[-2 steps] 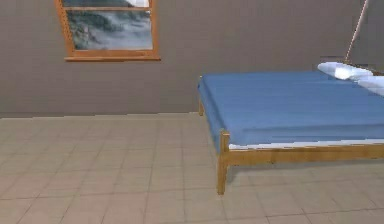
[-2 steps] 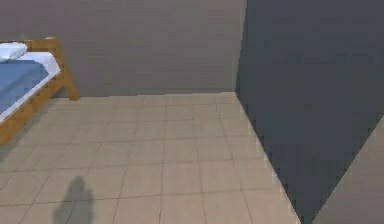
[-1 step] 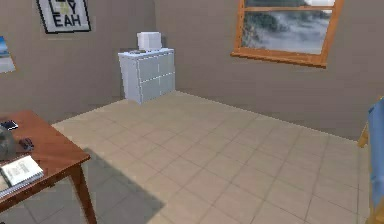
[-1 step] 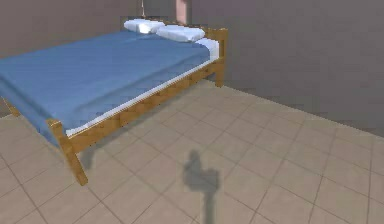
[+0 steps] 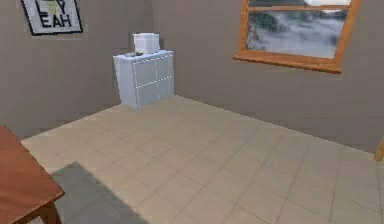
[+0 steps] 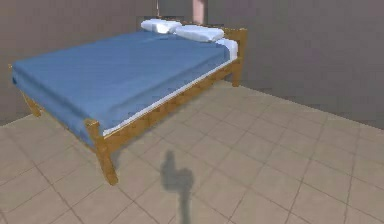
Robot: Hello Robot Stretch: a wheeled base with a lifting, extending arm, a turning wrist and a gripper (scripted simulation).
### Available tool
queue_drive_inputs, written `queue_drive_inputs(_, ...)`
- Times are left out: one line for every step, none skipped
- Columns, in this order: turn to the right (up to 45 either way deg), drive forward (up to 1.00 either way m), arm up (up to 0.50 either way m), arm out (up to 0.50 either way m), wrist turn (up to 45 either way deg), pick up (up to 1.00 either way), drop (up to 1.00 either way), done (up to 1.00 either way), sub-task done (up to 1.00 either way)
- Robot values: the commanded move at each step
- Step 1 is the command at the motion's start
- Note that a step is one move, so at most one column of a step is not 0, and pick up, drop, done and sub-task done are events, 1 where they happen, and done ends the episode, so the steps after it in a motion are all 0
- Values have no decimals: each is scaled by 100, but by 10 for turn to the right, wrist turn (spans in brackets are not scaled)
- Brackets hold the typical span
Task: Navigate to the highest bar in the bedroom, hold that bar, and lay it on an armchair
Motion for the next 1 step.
queue_drive_inputs(-450,0,0,0,0,0,0,0,0)
